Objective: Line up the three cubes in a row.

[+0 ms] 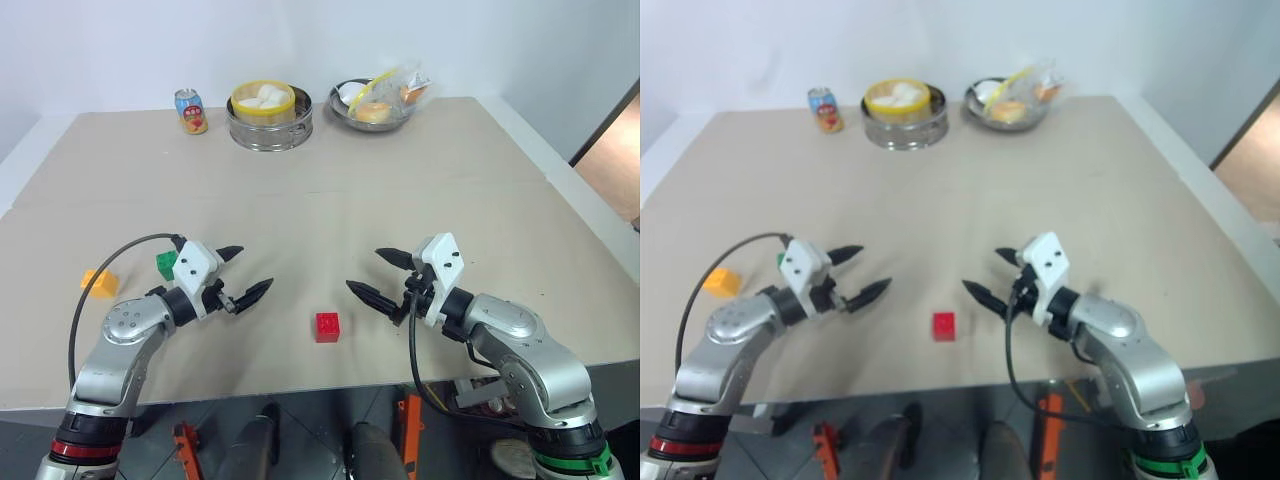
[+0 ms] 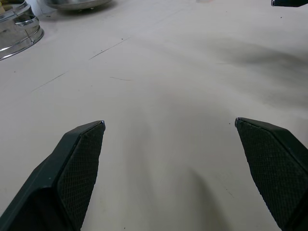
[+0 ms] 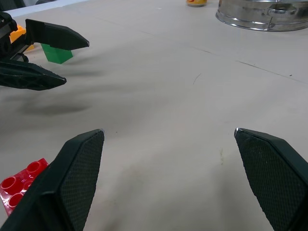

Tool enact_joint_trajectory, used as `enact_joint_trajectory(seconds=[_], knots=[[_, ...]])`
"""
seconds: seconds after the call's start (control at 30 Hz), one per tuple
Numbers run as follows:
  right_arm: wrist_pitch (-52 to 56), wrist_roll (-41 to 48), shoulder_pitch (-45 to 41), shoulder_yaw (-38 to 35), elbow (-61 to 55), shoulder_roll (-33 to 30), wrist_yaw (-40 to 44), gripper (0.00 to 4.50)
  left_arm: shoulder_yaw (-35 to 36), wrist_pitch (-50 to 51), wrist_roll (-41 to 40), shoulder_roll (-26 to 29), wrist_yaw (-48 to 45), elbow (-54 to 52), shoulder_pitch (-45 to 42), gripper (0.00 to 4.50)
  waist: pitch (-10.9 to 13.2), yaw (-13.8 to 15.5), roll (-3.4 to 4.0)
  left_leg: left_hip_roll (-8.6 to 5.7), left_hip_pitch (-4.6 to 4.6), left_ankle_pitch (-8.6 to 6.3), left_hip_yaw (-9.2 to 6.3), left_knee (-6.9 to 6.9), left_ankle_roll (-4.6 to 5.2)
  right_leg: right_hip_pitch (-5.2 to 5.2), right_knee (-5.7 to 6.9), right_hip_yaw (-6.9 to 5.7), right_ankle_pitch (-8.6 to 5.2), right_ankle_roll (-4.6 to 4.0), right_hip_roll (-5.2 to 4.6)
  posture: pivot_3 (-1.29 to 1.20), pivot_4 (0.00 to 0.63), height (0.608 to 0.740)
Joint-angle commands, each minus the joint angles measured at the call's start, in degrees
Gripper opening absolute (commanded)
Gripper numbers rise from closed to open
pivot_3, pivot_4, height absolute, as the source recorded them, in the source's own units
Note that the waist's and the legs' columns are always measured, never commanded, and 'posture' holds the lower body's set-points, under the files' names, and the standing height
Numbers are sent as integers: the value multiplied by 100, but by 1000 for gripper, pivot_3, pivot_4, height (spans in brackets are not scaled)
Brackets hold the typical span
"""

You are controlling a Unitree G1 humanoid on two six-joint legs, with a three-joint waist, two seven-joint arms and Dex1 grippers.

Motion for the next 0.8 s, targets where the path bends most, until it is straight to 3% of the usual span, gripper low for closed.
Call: enact_joint_trajectory(seconds=[0.03, 0.53, 0.8], knots=[[-136, -2, -9, -97, -203, -24, -8, 4500, -35, -198, 23, -25, -29, -21, -62, 4474, 0, 0, 0, 0, 0, 0, 0, 0, 0, 0, 0, 0, 0, 0, 0, 0, 150, 740], [-174, -55, -36, -35, -156, -69, 43, 4500, -58, -53, -360, -75, -331, 28, 52, 4474, 0, 2, 0, 0, 0, 0, -1, 3, 0, 2, 0, -1, 1, 1, 1, 0, 150, 740], [-170, 186, -272, 116, -273, -258, 611, 4500, 58, -33, -848, 88, -872, -201, 149, 4474, 0, -1, 0, 1, 0, 0, -1, 4, 0, 2, 0, -1, 2, 0, 2, 0, 150, 740]])
